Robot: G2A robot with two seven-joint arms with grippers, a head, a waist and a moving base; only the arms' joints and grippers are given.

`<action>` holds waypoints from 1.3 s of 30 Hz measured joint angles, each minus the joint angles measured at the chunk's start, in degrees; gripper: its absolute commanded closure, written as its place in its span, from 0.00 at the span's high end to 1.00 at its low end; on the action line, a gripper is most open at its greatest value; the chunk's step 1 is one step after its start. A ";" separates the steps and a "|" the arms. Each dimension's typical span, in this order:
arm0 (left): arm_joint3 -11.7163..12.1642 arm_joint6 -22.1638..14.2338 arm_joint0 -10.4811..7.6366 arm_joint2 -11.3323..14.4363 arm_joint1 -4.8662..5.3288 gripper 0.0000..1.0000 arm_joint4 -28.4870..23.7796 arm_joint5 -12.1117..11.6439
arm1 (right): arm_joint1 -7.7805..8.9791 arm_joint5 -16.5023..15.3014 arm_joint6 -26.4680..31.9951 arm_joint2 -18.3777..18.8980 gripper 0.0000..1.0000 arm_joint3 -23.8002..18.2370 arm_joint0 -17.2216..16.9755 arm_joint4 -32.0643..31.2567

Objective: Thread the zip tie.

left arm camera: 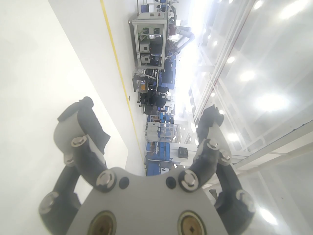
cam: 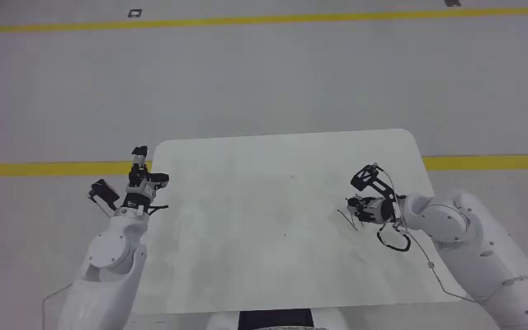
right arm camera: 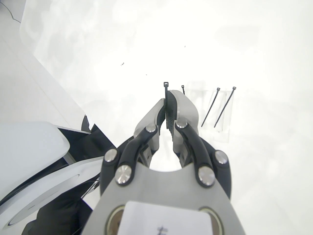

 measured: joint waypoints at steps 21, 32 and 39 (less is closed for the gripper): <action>0.15 0.13 -9.68 13.58 -0.99 1.00 35.30 -19.31 | -2.81 0.13 -10.45 -5.51 0.00 8.74 6.67 20.00; 0.15 0.13 -9.69 13.59 -0.99 1.00 35.30 -19.31 | -2.81 0.14 -10.44 -5.50 0.00 8.74 6.67 20.00; -0.44 -0.31 -10.00 14.12 -1.01 1.00 36.18 -19.31 | -3.16 0.67 -13.70 -5.32 0.00 9.36 5.92 22.13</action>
